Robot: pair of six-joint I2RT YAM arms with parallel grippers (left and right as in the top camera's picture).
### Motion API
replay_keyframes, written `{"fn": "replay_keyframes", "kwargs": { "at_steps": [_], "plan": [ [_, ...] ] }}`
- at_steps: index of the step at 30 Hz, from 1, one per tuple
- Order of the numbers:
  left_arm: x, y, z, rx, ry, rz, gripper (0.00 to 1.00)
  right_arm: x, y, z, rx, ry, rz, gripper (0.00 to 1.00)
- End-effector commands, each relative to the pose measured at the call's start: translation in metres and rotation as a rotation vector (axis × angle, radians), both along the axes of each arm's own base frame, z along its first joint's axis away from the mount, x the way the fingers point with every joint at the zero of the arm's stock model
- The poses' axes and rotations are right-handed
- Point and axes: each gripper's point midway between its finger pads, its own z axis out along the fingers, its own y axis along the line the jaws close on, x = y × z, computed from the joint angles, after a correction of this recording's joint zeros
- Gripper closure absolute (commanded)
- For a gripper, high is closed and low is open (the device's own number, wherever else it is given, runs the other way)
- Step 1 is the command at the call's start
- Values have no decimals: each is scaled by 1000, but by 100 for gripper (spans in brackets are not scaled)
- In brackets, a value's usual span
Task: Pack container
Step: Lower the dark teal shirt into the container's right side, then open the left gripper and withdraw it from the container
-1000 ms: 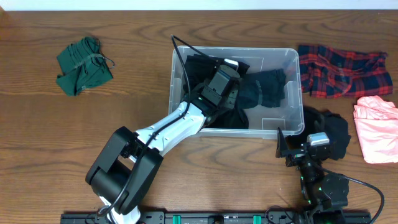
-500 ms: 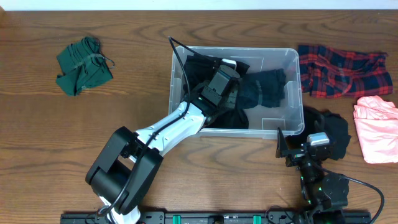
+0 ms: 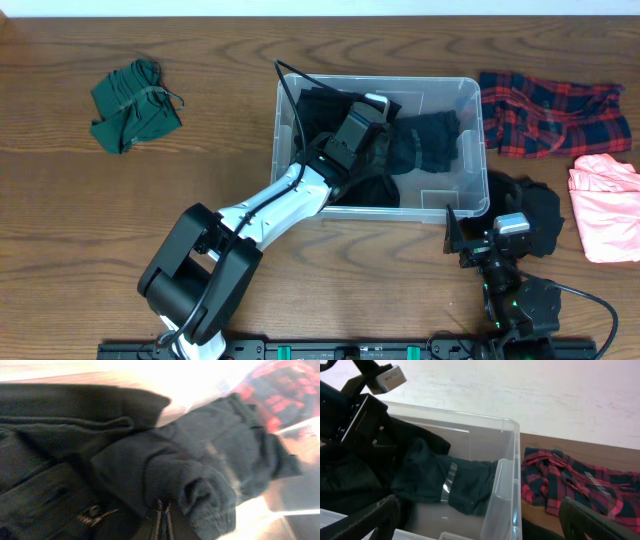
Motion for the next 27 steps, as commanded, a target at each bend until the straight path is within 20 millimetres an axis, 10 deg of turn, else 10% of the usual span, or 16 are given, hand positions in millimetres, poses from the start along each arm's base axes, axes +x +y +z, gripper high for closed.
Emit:
{"fn": "replay_keyframes", "kwargs": {
  "at_steps": [1, 27],
  "plan": [
    [-3, -12, 5, -60, 17, -45, 94, 0, -1, -1, -12, -1, -1, 1],
    [9, -18, 71, -149, -151, -50, 94, 0, -1, -1, -12, -1, -1, 1]
  ]
}}
